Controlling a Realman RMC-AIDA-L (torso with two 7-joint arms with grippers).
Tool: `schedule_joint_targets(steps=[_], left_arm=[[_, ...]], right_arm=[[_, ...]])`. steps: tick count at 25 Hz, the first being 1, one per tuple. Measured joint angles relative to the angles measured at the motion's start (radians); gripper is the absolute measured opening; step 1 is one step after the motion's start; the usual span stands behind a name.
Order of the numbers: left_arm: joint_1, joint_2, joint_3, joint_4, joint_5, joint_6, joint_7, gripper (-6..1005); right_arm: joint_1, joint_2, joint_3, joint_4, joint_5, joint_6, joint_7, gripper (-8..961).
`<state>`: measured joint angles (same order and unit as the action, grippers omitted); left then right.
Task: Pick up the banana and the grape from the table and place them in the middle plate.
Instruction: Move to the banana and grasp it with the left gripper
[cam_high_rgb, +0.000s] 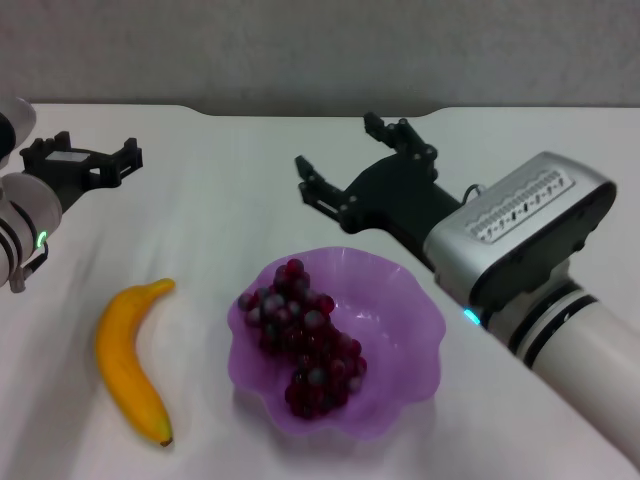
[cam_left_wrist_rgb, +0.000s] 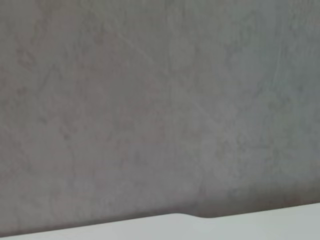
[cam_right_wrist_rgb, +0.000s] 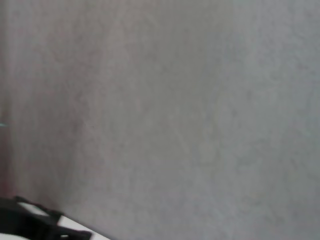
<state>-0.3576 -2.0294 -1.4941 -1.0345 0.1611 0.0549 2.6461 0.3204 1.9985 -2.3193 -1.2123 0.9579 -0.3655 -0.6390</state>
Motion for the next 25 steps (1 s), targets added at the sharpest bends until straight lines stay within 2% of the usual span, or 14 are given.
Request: schedule_joint_targets(steps=[6, 10, 12, 14, 17, 19, 21, 22, 23, 25], left_arm=[[-0.003, 0.0, -0.003, 0.017, 0.0, 0.0, 0.0, 891], [-0.004, 0.0, -0.005, 0.018, 0.0, -0.003, 0.001, 890], [-0.004, 0.0, -0.006, 0.019, 0.0, -0.006, 0.001, 890], [-0.003, 0.0, -0.007, 0.019, 0.0, -0.013, 0.001, 890], [0.001, 0.0, -0.008, 0.019, 0.0, -0.023, 0.001, 890], [0.002, 0.0, -0.008, 0.019, 0.0, -0.026, 0.002, 890], [0.003, 0.0, -0.009, 0.019, 0.0, -0.027, 0.004, 890], [0.002, 0.0, -0.009, 0.019, 0.001, -0.027, 0.005, 890], [0.002, 0.0, -0.008, 0.019, 0.003, -0.027, 0.006, 890], [0.006, 0.001, -0.004, 0.015, 0.012, -0.017, 0.012, 890]], right_arm=[[-0.03, 0.0, 0.125, -0.015, -0.002, 0.055, 0.021, 848], [-0.076, -0.004, 0.197, -0.015, -0.063, -0.012, 0.022, 878], [-0.09, -0.007, 0.231, 0.025, -0.091, -0.09, 0.071, 878], [-0.099, -0.022, 0.242, 0.083, -0.143, -0.208, 0.191, 877], [-0.111, -0.063, 0.253, 0.132, -0.327, -0.307, 0.476, 877], [-0.114, -0.089, 0.3, 0.181, -0.482, -0.364, 0.732, 877], [-0.113, -0.1, 0.369, 0.252, -0.595, -0.426, 0.929, 877], [-0.113, -0.095, 0.413, 0.303, -0.65, -0.471, 1.017, 877], [-0.111, -0.079, 0.446, 0.34, -0.681, -0.51, 1.062, 877], [-0.111, -0.031, 0.527, 0.408, -0.714, -0.574, 1.099, 877]])
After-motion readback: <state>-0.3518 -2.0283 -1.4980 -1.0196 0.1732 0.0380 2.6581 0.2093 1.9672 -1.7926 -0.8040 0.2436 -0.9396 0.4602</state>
